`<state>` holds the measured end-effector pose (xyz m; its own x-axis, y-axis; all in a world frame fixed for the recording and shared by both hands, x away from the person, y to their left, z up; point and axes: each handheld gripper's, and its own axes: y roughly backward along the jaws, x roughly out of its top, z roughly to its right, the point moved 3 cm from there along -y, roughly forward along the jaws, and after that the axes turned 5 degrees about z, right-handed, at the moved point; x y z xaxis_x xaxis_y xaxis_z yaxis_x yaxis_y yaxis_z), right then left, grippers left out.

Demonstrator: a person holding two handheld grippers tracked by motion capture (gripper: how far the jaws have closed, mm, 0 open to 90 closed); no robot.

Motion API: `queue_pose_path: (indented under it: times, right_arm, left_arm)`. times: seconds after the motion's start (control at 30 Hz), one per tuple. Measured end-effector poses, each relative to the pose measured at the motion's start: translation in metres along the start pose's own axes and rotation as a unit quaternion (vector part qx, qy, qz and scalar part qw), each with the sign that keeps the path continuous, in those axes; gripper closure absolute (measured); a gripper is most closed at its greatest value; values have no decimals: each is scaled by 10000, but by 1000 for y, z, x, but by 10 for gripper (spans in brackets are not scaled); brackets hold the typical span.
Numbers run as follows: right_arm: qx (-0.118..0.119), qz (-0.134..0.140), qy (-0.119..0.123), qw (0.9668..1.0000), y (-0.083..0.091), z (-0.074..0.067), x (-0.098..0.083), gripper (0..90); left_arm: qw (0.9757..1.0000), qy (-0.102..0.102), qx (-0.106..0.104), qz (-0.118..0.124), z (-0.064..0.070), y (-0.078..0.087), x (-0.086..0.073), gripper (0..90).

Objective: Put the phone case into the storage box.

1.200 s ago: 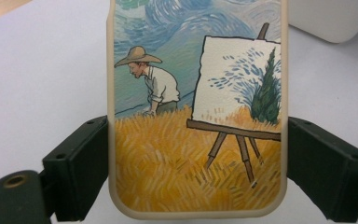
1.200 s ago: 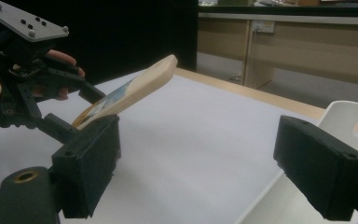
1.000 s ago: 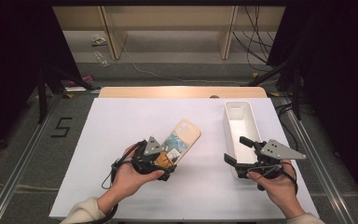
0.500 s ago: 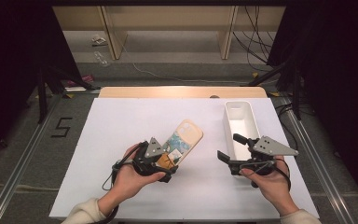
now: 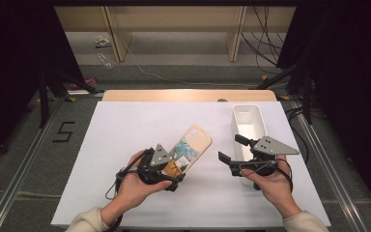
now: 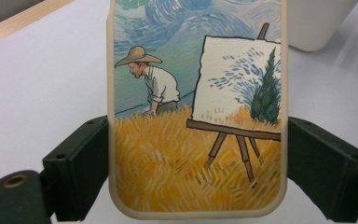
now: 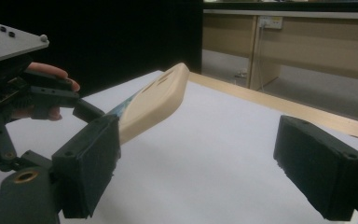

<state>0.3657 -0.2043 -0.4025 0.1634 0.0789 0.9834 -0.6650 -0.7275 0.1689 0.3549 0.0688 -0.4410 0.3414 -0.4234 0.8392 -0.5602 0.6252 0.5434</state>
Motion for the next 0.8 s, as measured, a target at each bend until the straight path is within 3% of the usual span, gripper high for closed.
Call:
queue_pose_path:
  times: [0.8]
  right_arm:
    - [226,85,-8,9997,-36,-8,19,155]
  left_arm:
    - [9999,-115,-106,60,14,-1,1,118]
